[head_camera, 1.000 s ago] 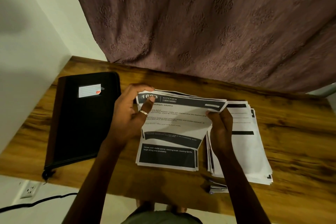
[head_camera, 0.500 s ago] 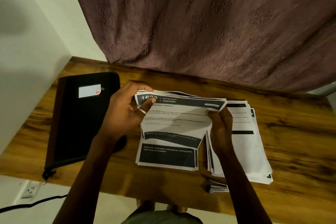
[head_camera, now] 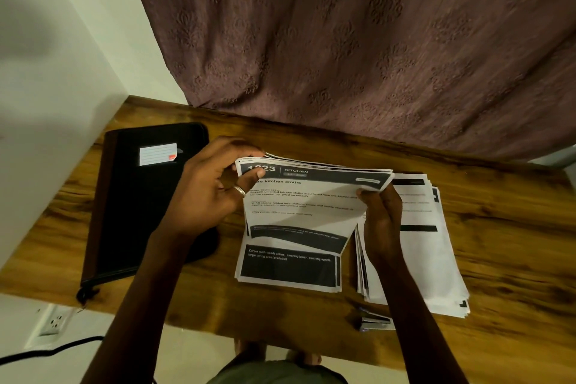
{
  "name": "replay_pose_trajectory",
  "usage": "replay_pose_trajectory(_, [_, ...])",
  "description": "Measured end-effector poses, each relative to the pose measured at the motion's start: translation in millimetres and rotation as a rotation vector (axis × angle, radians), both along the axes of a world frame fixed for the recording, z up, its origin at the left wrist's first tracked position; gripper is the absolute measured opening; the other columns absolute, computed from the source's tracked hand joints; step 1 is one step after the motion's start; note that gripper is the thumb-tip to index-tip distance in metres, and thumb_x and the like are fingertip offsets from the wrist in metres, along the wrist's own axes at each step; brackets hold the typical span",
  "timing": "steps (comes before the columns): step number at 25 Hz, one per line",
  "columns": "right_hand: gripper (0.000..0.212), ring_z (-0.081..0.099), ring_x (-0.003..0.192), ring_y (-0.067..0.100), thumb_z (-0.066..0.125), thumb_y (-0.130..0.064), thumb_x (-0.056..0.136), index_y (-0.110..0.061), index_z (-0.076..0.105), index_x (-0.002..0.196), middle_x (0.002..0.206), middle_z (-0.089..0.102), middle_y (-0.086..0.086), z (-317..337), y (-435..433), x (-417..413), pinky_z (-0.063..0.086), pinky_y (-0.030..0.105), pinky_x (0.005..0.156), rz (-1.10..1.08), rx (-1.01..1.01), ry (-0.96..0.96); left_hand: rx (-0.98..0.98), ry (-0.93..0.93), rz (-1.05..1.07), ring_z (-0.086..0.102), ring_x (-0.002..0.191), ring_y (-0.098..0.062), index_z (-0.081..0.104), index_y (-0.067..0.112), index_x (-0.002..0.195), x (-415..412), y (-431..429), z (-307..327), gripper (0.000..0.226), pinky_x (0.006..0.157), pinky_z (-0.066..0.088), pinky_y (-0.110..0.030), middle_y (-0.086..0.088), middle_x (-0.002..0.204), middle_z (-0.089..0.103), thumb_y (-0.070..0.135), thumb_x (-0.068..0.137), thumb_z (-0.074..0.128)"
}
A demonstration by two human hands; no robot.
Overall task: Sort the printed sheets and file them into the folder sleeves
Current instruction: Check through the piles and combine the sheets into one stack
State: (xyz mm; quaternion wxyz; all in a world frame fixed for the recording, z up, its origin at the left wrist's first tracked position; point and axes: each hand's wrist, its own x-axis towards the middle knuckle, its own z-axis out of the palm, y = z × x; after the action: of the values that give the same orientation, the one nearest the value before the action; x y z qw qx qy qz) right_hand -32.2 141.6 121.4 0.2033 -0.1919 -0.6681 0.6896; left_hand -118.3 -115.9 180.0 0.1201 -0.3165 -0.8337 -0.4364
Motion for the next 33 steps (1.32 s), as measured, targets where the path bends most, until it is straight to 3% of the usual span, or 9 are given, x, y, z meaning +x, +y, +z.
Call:
replay_pose_trajectory(8, [0.008, 0.066, 0.079, -0.002, 0.053, -0.015, 0.089, -0.02, 0.055, 0.095, 0.082, 0.067, -0.015, 0.4, 0.8, 2.6, 0.051, 0.012, 0.066, 0.016, 0.013, 0.021, -0.028, -0.158, -0.001, 0.067, 0.09, -0.013, 0.06, 0.025, 0.103, 0.6, 2.1, 11.1, 0.027, 0.067, 0.058, -0.037, 0.01, 0.098, 0.065, 0.036, 0.084, 0.075])
replay_pose_trajectory(12, [0.015, 0.065, 0.081, 0.0, 0.053, -0.021, 0.086, -0.019, 0.057, 0.1, 0.095, 0.064, 0.0, -0.7, 1.2, 1.1, 0.052, 0.014, 0.068, 0.009, 0.015, 0.02, -0.152, -0.141, -0.051, 0.065, 0.083, -0.009, 0.059, 0.026, 0.094, -6.5, 1.0, 21.1, 0.027, 0.065, 0.055, -0.032, 0.013, 0.091, 0.064, 0.036, 0.079, 0.079])
replay_pose_trajectory(16, [0.015, 0.065, 0.082, -0.001, 0.051, -0.006, 0.095, -0.018, 0.056, 0.101, 0.085, 0.068, -0.02, -2.6, 3.3, 0.3, 0.052, 0.014, 0.068, 0.026, 0.031, 0.027, -0.212, -0.124, -0.063, 0.064, 0.079, -0.005, 0.064, 0.023, 0.087, -10.7, 0.6, 24.6, 0.027, 0.065, 0.056, -0.036, 0.012, 0.086, 0.066, 0.046, 0.077, 0.075])
replay_pose_trajectory(21, [0.013, 0.066, 0.083, -0.001, 0.051, -0.009, 0.095, -0.021, 0.057, 0.098, 0.083, 0.067, -0.025, -1.9, 3.4, -0.6, 0.052, 0.015, 0.068, 0.024, 0.039, 0.019, -0.055, -0.114, -0.011, 0.069, 0.091, -0.004, 0.076, 0.017, 0.1, -8.0, 0.5, 15.9, 0.015, 0.074, 0.058, -0.029, 0.011, 0.096, 0.073, 0.027, 0.088, 0.074])
replay_pose_trajectory(24, [0.024, 0.066, 0.087, 0.0, 0.047, -0.002, 0.098, -0.022, 0.057, 0.104, 0.09, 0.069, -0.025, 0.4, 2.1, -4.3, 0.052, 0.015, 0.07, 0.034, 0.067, 0.046, 0.204, -0.282, 0.117, 0.071, 0.093, -0.009, 0.076, 0.016, 0.096, -1.6, 10.3, 6.3, 0.01, 0.079, 0.057, -0.024, 0.008, 0.097, 0.074, 0.016, 0.086, 0.076])
replay_pose_trajectory(26, [0.019, 0.066, 0.086, 0.001, 0.049, -0.011, 0.094, -0.021, 0.058, 0.106, 0.092, 0.069, -0.022, 1.7, 0.4, -6.8, 0.052, 0.015, 0.07, 0.03, 0.067, 0.067, 0.407, -0.39, 0.168, 0.07, 0.093, -0.01, 0.069, 0.017, 0.092, -1.7, 19.5, -0.6, 0.012, 0.082, 0.056, -0.026, 0.006, 0.096, 0.074, 0.011, 0.084, 0.076])
replay_pose_trajectory(28, [0.019, 0.065, 0.085, 0.001, 0.048, -0.014, 0.091, -0.023, 0.058, 0.106, 0.092, 0.069, -0.023, 2.0, -0.8, -9.6, 0.052, 0.015, 0.07, 0.022, 0.054, 0.073, 0.56, -0.491, 0.15, 0.07, 0.094, -0.013, 0.059, 0.017, 0.104, -3.3, 24.9, -8.3, 0.021, 0.082, 0.056, -0.03, 0.002, 0.099, 0.071, 0.012, 0.088, 0.071])
replay_pose_trajectory(31, [0.025, 0.065, 0.083, 0.001, 0.048, -0.002, 0.096, -0.023, 0.059, 0.103, 0.09, 0.07, -0.022, -0.7, -0.5, -11.1, 0.051, 0.015, 0.069, 0.027, 0.041, 0.07, 0.521, -0.678, 0.055, 0.07, 0.104, -0.014, 0.052, 0.012, 0.127, 2.7, 30.0, -21.0, 0.03, 0.08, 0.057, -0.025, 0.0, 0.111, 0.072, 0.021, 0.098, 0.057])
replay_pose_trajectory(33, [0.018, 0.066, 0.084, 0.003, 0.05, -0.01, 0.093, -0.023, 0.059, 0.103, 0.09, 0.07, -0.02, -1.4, -0.6, -11.7, 0.052, 0.017, 0.069, 0.025, 0.036, 0.07, 0.441, -0.723, 0.054, 0.069, 0.108, -0.013, 0.056, 0.02, 0.126, 11.1, 33.7, -30.8, 0.031, 0.079, 0.057, -0.022, 0.01, 0.113, 0.072, 0.032, 0.098, 0.054])
